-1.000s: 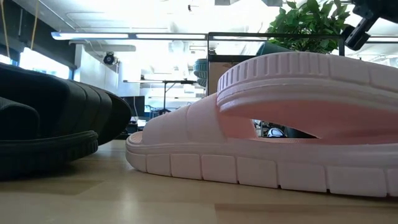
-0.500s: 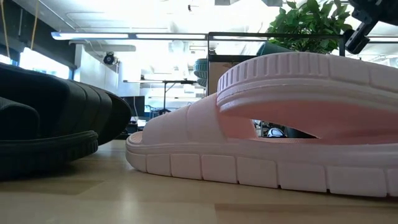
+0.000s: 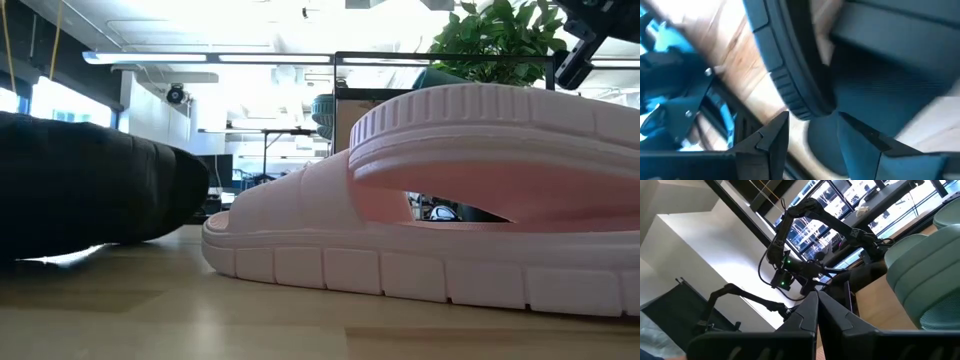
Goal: Pick and place slides into the shelf
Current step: Put the top black slipper under the shelf
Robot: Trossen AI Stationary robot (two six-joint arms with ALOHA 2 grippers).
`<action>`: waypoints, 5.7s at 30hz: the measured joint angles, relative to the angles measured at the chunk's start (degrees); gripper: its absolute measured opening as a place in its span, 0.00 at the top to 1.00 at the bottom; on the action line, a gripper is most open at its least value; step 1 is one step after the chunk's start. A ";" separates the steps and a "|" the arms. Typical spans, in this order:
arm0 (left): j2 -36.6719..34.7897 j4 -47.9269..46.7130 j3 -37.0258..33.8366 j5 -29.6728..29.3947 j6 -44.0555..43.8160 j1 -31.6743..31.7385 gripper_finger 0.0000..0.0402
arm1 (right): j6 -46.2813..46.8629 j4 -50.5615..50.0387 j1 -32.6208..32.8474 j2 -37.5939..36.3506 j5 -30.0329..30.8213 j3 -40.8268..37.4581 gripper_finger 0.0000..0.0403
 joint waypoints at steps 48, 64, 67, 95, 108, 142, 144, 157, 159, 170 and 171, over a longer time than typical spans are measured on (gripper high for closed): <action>-0.15 -1.25 -4.26 -5.37 -5.25 -0.45 0.86 | 0.50 -1.84 0.00 0.00 -0.15 0.00 1.00; -2.30 -1.25 -0.52 -14.20 -5.65 -0.39 1.00 | 0.58 -1.84 -0.01 0.00 1.07 0.00 1.00; -4.06 -1.28 -0.48 -16.90 -5.22 -0.39 1.00 | 0.52 -1.92 -0.01 0.00 1.36 0.00 1.00; -8.20 1.79 12.09 -21.55 39.61 -2.67 0.99 | -0.87 -2.05 0.01 -0.02 0.80 0.00 1.00; -8.50 -1.17 -0.59 5.49 17.76 1.32 0.73 | -0.92 -2.79 0.01 0.00 0.68 0.00 1.00; -22.32 21.83 -28.50 -8.43 -10.60 -4.15 0.31 | -1.03 -4.63 -0.01 0.04 0.31 0.00 1.00; -22.32 23.19 -29.68 -7.97 -10.60 -3.75 0.30 | -1.03 -4.63 -0.01 0.04 0.49 0.00 1.00; -22.32 29.60 -33.73 -9.94 -10.61 -3.32 0.28 | -0.85 -4.63 -0.01 0.04 1.62 0.00 1.00; -22.32 29.17 -33.73 -9.95 -10.58 -3.29 0.30 | -0.85 -4.63 0.01 0.04 1.64 0.00 1.00; -22.29 27.05 -33.73 -10.33 -10.86 -3.29 0.76 | -1.03 -4.63 0.00 0.04 1.96 0.00 1.00; -22.27 26.90 -33.74 -10.68 -10.83 -3.29 0.81 | -1.02 -4.63 -0.01 0.04 1.95 0.00 1.00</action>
